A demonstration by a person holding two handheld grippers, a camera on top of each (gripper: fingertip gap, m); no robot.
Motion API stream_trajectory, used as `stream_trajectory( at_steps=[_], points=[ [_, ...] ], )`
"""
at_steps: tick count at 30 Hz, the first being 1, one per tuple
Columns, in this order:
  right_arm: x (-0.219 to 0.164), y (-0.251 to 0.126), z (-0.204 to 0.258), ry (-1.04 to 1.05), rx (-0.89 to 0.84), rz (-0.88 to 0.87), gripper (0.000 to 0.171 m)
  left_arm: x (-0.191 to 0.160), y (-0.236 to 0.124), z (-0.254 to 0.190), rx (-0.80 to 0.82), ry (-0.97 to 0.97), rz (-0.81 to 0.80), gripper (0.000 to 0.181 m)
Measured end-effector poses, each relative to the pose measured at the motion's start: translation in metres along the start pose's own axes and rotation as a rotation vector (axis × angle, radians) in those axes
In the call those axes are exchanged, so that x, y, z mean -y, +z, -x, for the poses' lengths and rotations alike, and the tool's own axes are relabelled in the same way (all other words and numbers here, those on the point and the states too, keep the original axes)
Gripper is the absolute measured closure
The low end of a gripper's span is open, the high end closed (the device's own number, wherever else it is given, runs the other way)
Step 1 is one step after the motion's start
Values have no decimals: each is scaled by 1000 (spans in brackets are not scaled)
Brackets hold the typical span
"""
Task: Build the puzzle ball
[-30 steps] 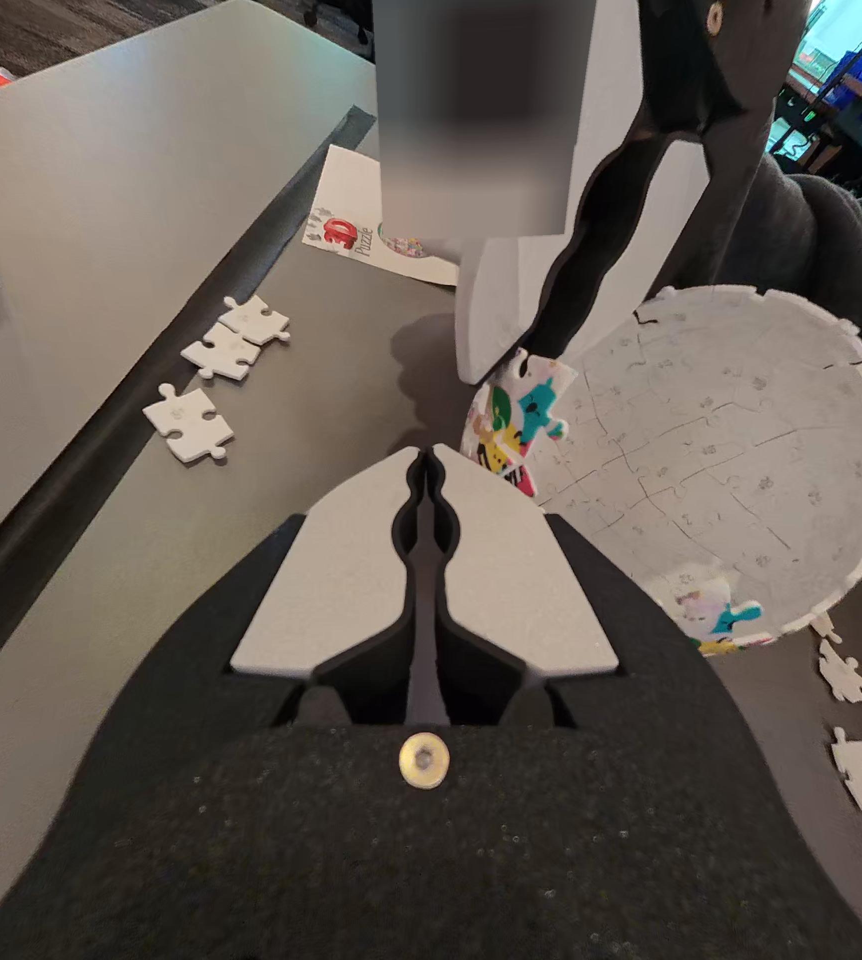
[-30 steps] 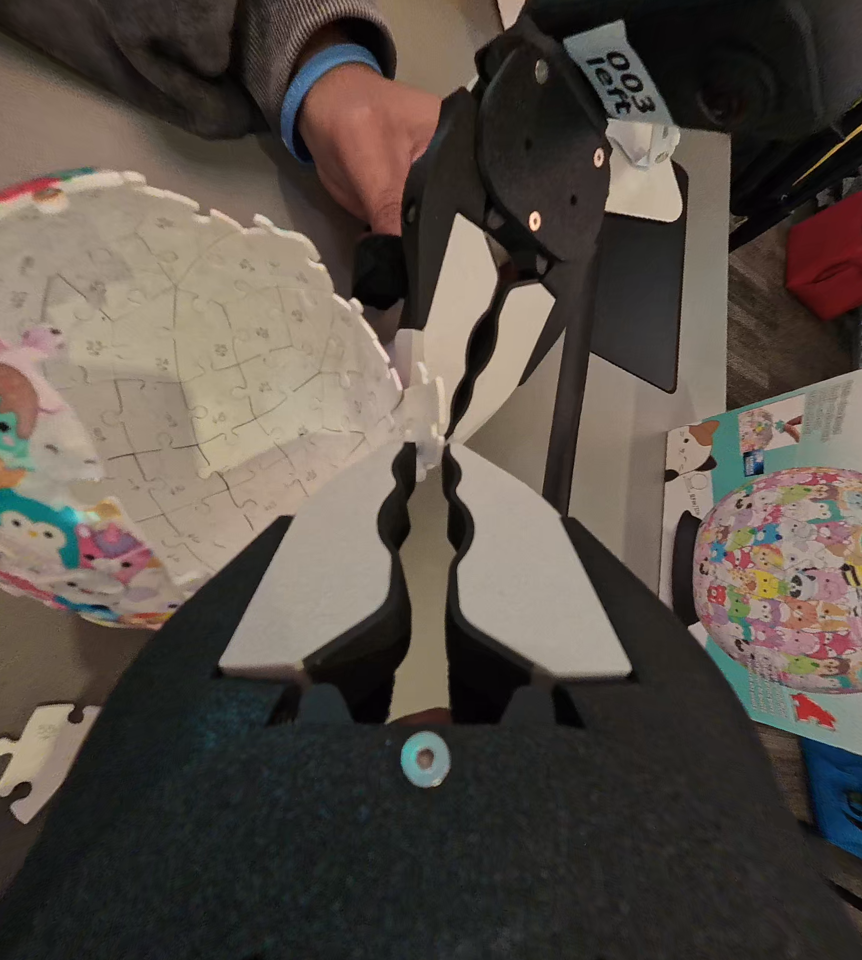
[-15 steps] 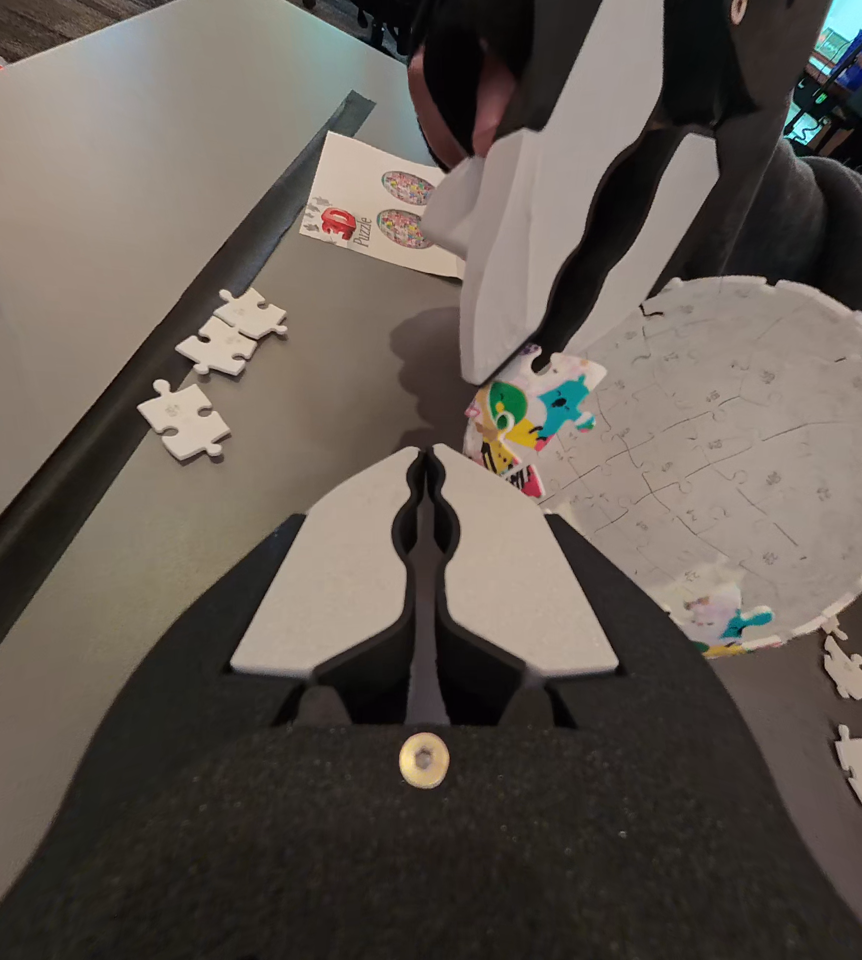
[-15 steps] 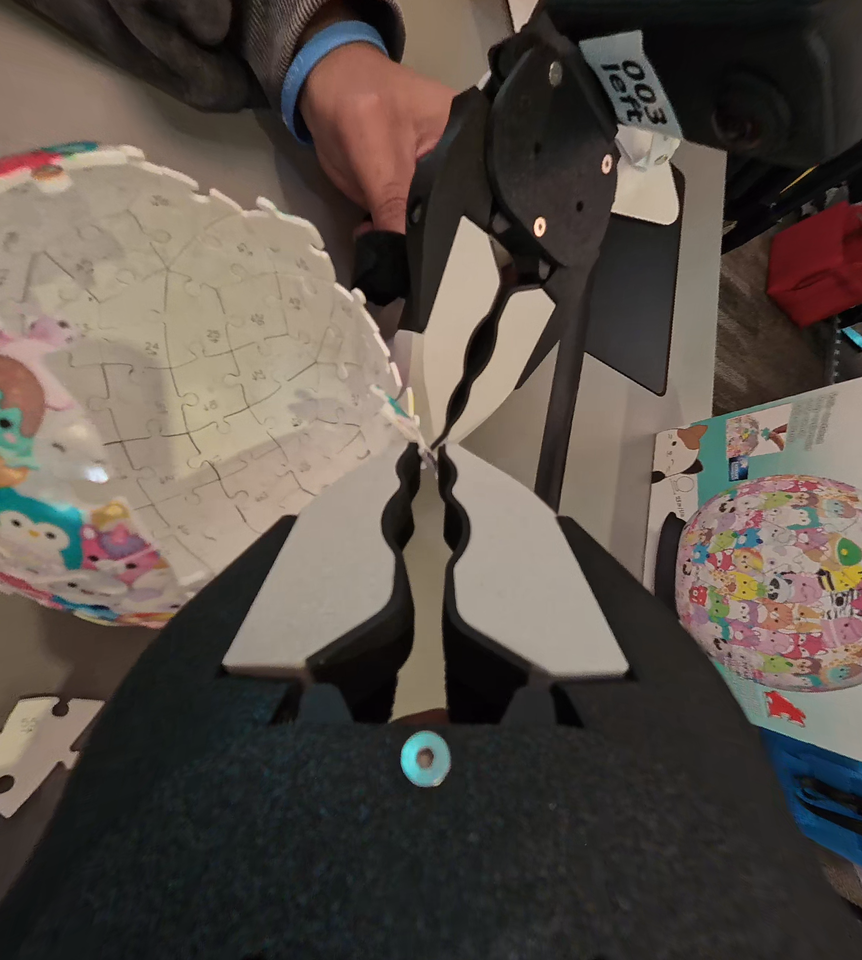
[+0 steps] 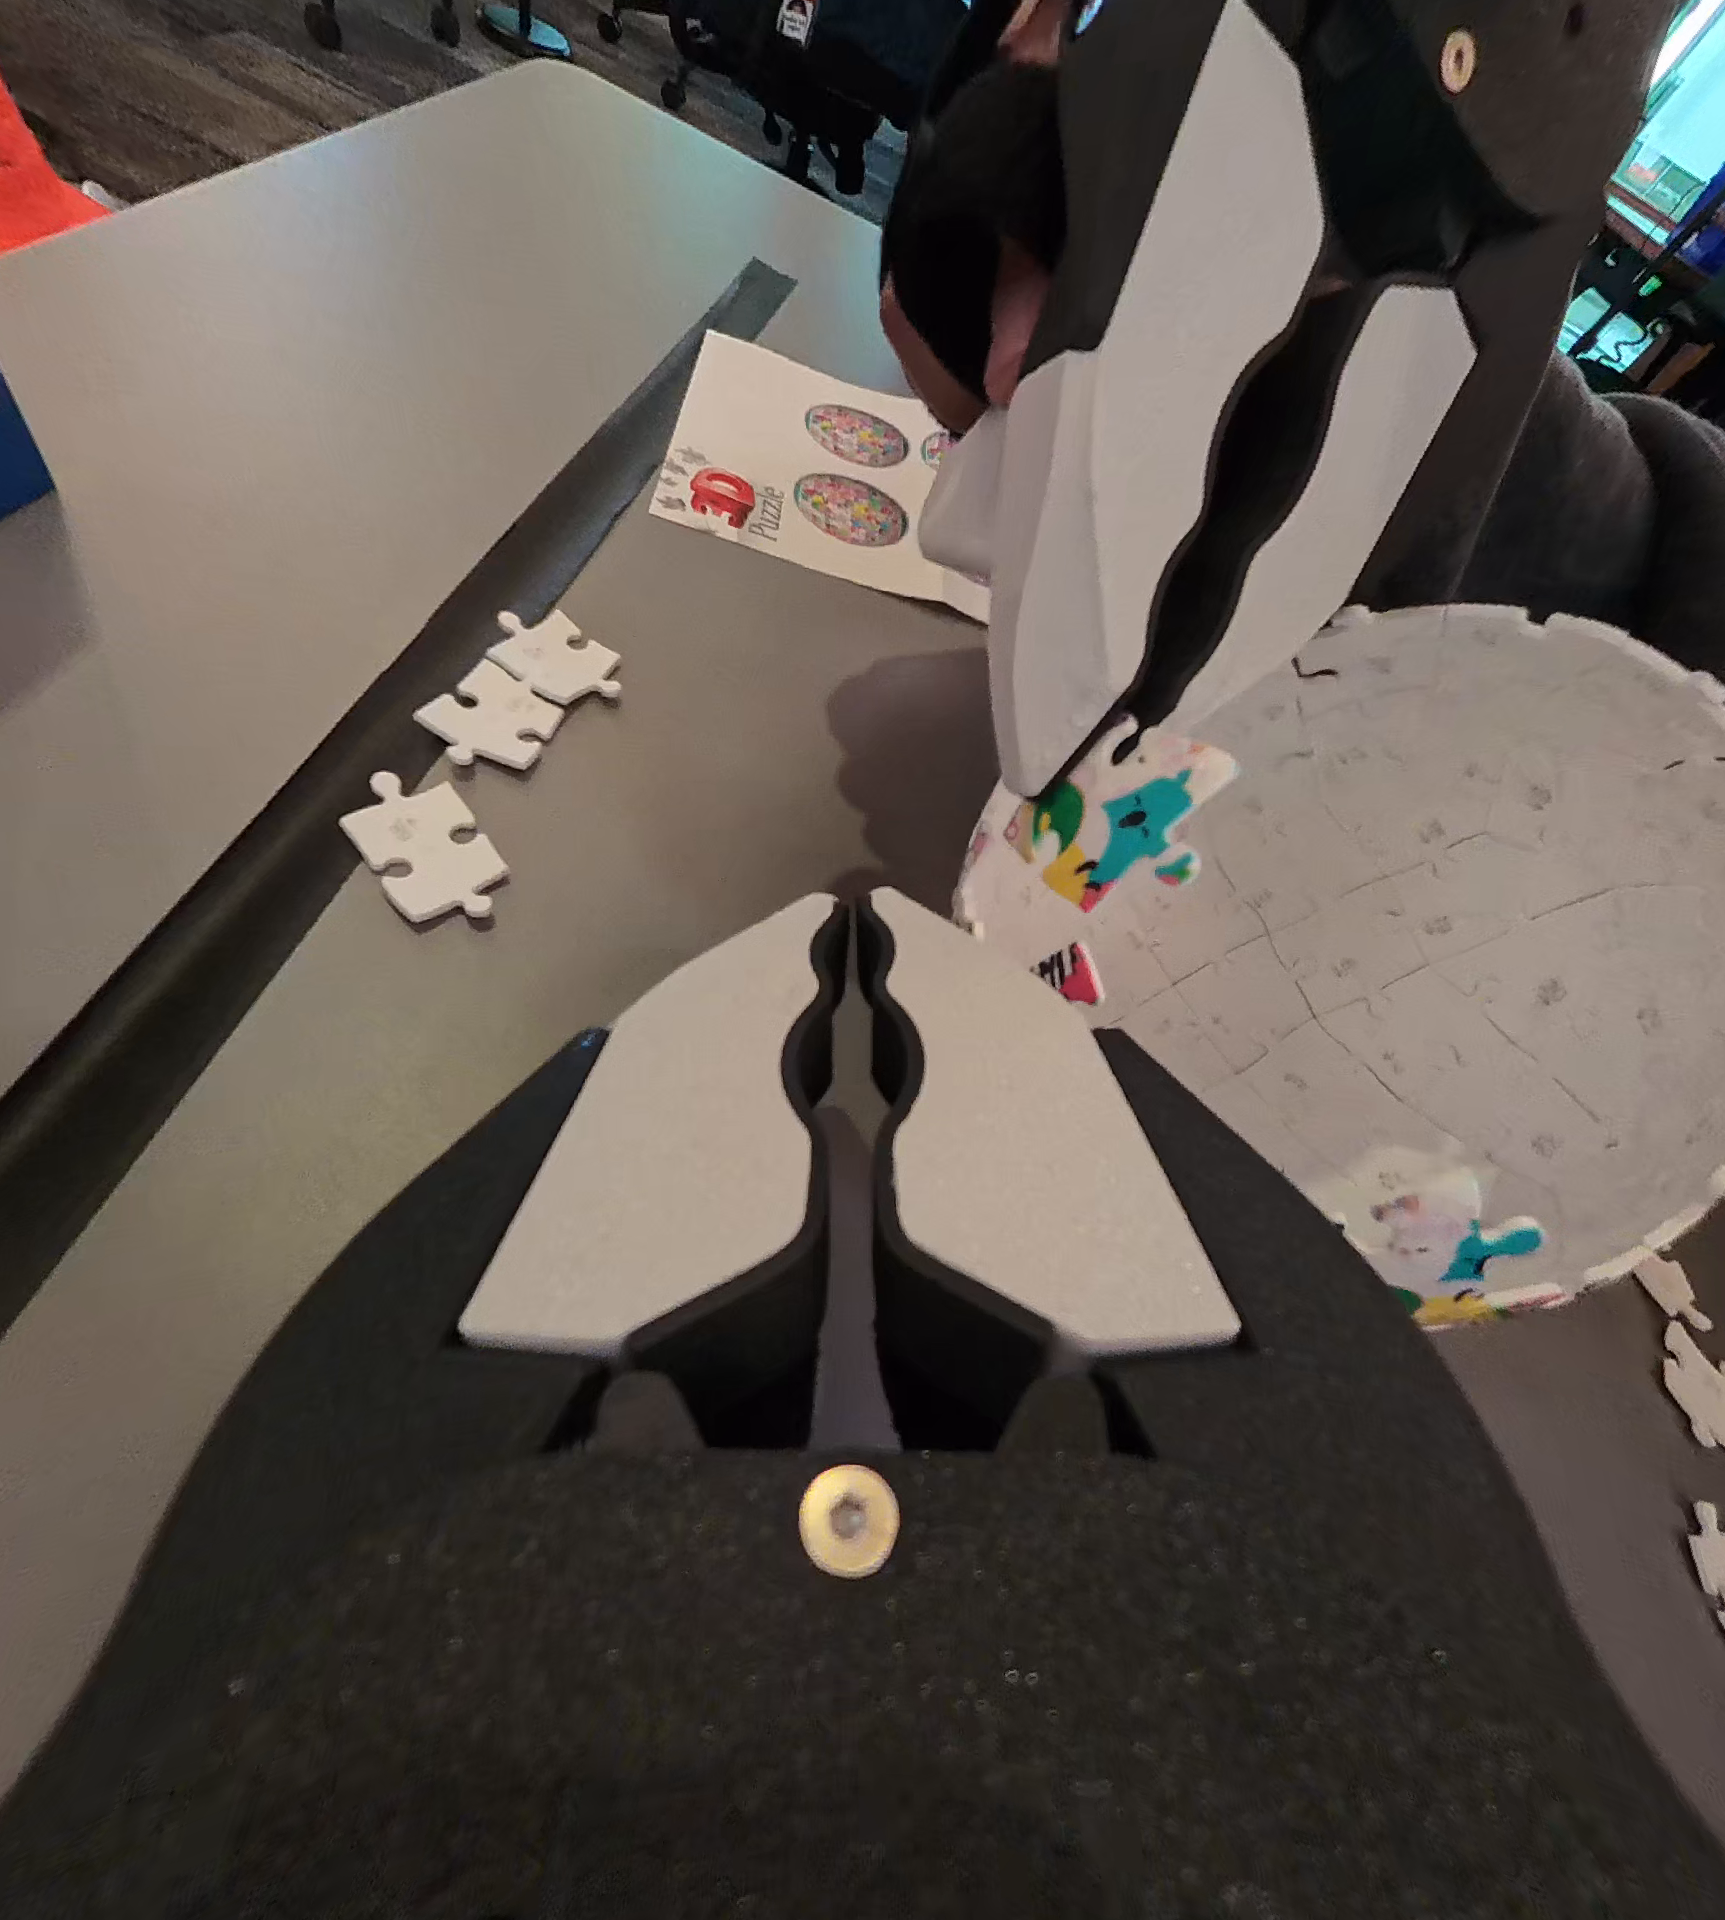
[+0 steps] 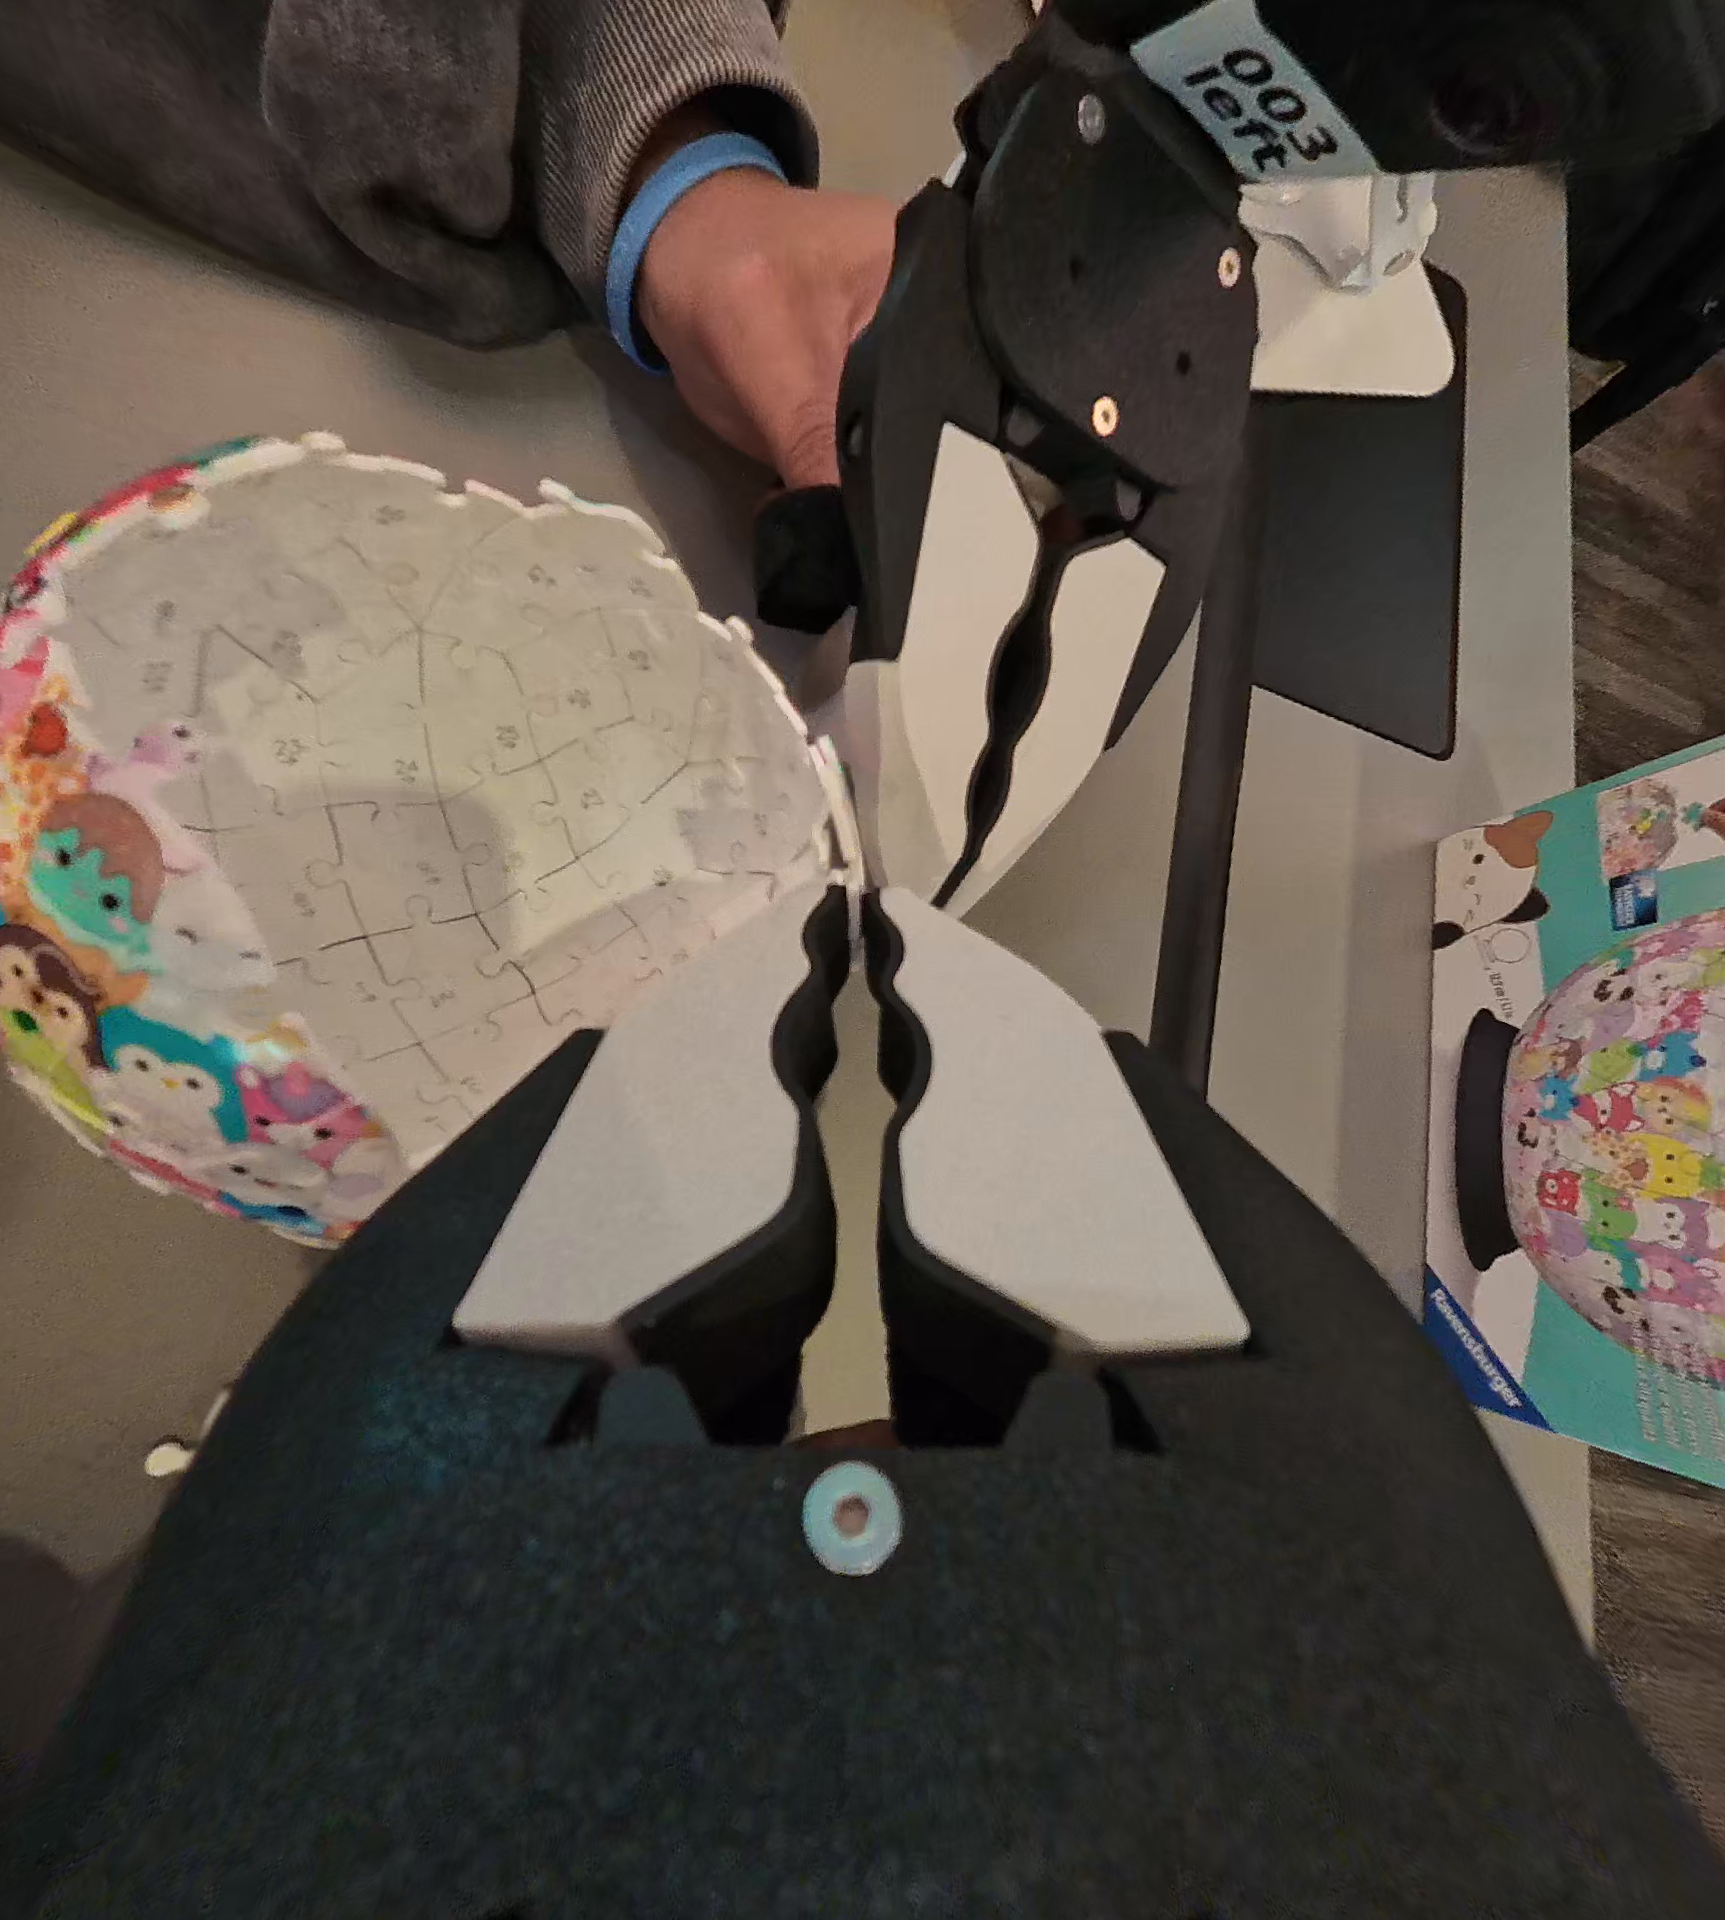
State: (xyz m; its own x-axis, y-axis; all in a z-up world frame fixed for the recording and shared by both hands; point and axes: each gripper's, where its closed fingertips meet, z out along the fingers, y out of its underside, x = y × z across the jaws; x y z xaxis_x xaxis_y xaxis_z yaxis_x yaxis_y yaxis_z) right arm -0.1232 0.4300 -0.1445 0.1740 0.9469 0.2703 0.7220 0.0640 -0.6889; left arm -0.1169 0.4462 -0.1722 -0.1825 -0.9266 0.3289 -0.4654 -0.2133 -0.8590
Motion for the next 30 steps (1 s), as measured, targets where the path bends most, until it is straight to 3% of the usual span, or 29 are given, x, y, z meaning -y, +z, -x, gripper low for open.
stream_trajectory(
  at_steps=[5, 11, 16, 20, 25, 30],
  points=[
    [6, -11, -12, 106, -16, -49, 169, 15, -13, 6, 22, -19, -117, 179],
    [-6, -22, -35, 277, -42, -120, 169, 26, -21, 1, -24, -30, -214, 160],
    [-32, -36, -35, 397, 3, 89, 169, 26, -8, -10, -86, -25, -97, 157],
    [4, -57, -28, 430, 51, -33, 169, 65, -13, -29, -113, -32, -143, 154],
    [28, -73, -11, 354, 45, -6, 169, 97, -17, -69, -104, 79, -144, 155],
    [56, -83, 21, 290, 21, 36, 166, 105, -25, -107, 46, 194, -116, 179]
  ],
)
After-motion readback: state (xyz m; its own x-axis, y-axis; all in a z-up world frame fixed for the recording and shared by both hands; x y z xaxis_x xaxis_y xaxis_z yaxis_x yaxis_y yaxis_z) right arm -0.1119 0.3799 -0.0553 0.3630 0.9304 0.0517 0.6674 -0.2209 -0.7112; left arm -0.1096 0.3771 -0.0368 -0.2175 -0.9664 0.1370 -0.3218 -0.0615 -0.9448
